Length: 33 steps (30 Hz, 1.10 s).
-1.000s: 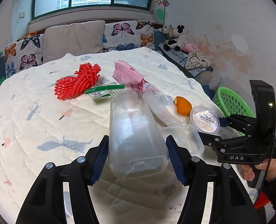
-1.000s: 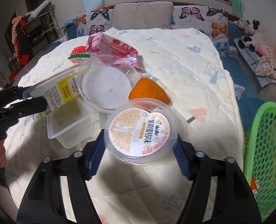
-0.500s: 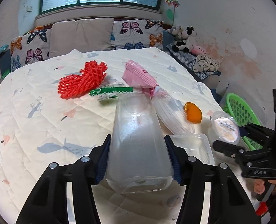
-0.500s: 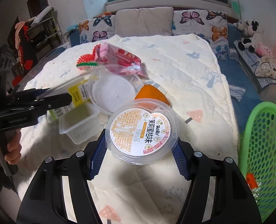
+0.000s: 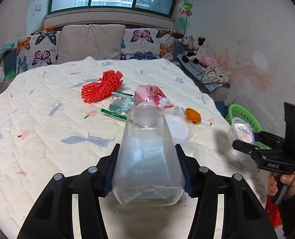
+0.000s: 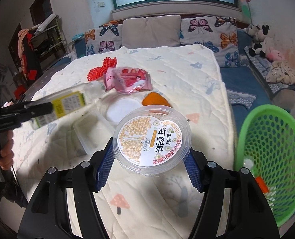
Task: Collect trash
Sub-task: 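Grasp the clear bottle with the left tool while the right tool grasps the yogurt cup, then carry the bottle and yogurt cup over the green basket and open both tools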
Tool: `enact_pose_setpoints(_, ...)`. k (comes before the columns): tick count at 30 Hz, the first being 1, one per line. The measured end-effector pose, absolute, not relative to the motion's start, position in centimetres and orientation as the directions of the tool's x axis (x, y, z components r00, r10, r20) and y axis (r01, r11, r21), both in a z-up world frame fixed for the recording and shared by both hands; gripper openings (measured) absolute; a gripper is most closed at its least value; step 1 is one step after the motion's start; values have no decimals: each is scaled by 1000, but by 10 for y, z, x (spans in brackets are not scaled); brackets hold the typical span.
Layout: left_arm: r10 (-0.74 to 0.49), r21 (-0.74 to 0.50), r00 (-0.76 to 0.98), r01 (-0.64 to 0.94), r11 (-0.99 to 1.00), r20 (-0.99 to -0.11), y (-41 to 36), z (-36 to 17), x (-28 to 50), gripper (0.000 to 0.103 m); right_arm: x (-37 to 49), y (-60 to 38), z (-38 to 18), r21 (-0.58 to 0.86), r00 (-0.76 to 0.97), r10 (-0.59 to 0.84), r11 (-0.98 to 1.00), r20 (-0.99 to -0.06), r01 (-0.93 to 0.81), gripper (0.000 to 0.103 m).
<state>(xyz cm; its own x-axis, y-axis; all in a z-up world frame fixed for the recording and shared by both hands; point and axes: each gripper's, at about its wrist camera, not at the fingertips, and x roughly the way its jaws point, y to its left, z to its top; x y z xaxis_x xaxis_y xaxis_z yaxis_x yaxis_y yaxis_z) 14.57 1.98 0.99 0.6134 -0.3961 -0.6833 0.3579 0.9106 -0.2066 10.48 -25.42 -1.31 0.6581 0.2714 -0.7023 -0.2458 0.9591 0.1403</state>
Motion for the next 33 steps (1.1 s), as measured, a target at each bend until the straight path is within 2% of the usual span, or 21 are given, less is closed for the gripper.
enact_pose_setpoints(11,-493,-248,592,447,859,-638,5,39,115,52,85,-301,-20,122,673,185,983,-716,-140,65)
enact_pose_setpoints(27,-611,-268,462,611,745,-643,-120,42,125,52,60,-407,-26,99,689,28,993,-724,63,67)
enact_pose_setpoints(33,-636,-264,407,665,698,-656,-170,38,129,52,53,-438,-31,112,683,6,988,-730,111,75)
